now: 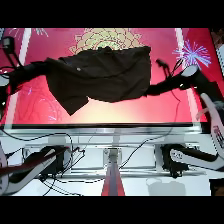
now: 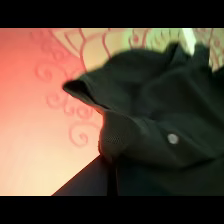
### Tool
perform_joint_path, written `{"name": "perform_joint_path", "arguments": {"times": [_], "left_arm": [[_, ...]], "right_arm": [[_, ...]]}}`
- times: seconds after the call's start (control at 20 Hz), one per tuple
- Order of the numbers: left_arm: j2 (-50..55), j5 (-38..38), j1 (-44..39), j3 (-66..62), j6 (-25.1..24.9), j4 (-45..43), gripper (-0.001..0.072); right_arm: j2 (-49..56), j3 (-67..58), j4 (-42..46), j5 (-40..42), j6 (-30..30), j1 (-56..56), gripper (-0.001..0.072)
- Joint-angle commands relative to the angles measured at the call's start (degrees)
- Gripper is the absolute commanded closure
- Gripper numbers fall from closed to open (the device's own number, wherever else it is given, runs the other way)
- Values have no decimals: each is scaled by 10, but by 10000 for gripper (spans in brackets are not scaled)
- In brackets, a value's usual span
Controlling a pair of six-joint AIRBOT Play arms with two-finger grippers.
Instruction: Fold the clothes and pants, and hang the long-sleeved shirts on hangers.
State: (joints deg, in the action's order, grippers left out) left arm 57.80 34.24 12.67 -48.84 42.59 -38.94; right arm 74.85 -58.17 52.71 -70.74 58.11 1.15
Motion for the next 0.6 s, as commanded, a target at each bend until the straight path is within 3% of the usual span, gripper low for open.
{"name": "perform_joint_path", "arguments": {"times": [0.0, 0.35, 0.55], "left_arm": [[-100, -80, 1, 0, 0, 0, 692], [-363, -351, 0, 0, 0, 1, 692], [-459, -396, 0, 0, 0, 0, 692]], "right_arm": [[-97, -104, 63, 0, 42, 0, 699], [-315, -291, 92, 127, 80, 28, 699], [-402, -314, 92, 135, 79, 28, 699]]}}
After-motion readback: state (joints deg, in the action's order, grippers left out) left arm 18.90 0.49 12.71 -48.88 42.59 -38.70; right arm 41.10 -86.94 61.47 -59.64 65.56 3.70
